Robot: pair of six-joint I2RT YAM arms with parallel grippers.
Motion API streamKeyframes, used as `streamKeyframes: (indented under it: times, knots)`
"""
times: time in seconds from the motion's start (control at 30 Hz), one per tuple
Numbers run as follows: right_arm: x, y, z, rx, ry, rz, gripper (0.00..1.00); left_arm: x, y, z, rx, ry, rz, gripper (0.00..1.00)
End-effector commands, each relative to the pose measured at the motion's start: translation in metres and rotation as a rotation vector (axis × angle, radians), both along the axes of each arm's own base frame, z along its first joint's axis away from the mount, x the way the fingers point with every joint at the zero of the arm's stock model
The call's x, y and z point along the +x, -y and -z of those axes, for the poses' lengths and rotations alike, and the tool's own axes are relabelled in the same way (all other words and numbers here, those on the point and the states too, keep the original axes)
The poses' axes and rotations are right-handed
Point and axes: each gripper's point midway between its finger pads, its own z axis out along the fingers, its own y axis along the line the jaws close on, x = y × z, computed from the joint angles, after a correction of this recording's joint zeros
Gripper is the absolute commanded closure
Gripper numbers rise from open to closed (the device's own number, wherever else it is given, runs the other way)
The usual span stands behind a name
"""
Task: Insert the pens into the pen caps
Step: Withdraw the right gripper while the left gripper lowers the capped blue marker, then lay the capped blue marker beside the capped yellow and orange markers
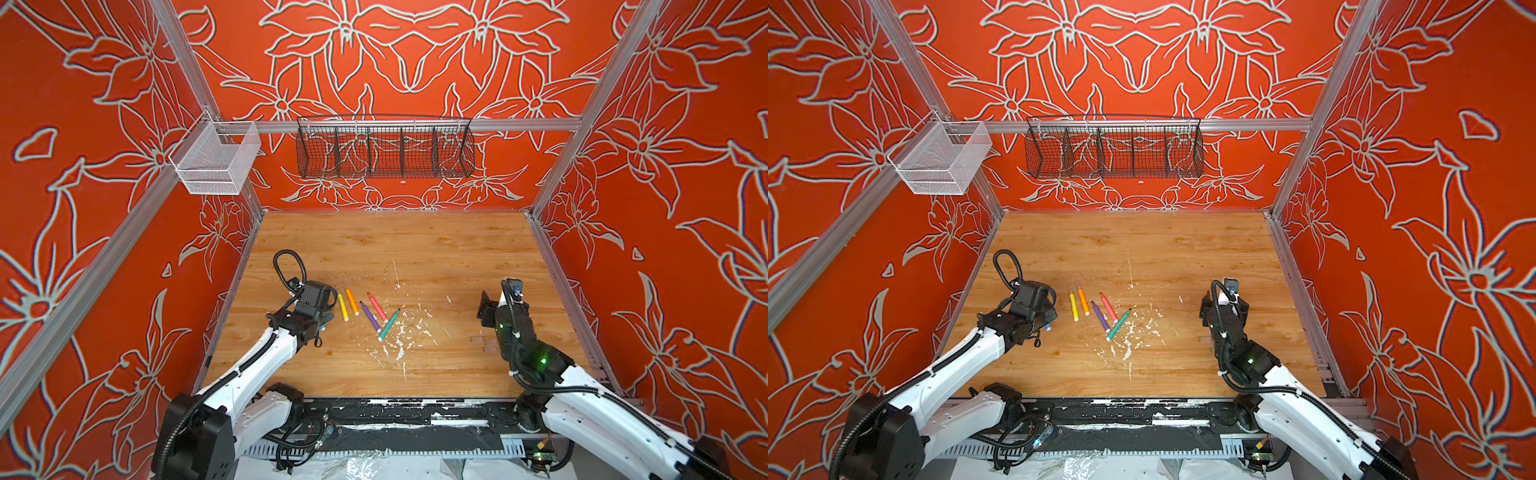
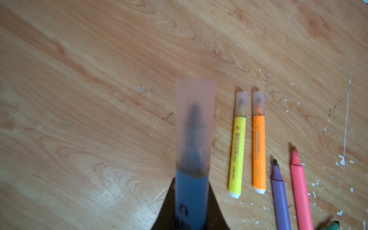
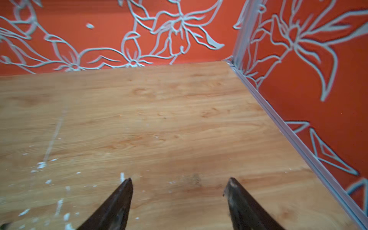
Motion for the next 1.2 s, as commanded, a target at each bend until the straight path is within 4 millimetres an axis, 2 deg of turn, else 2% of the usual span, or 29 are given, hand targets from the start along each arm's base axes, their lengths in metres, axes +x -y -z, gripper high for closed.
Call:
streamKeyframes:
  times: [0.0,0.17,0.37,0.57,0.9,1.17]
  knots:
    - [0.005,0.018,0.002,0.067,0.038,0.092,0.24,0.001,0.0,0.002,-0.032,-0.018,-0.05,1.0]
    - [0.009,0.012,0.01,0.098,0.027,0.046,0.29,0.003,0.002,0.016,-0.026,-0.084,-0.05,1.0]
    - [0.012,0.006,0.013,0.096,0.003,0.022,0.29,0.028,0.034,0.042,-0.12,-0.115,0.078,1.0]
    - [0.013,0.002,0.014,0.096,-0.008,-0.001,0.3,0.043,0.025,0.053,-0.052,-0.2,0.073,1.0]
    - [0.009,0.003,0.013,0.109,0.005,-0.006,0.3,0.054,0.041,0.075,-0.152,-0.27,0.135,1.0]
    - [0.007,0.004,0.012,0.115,0.016,-0.011,0.3,0.061,0.059,0.083,-0.255,-0.286,0.204,1.0]
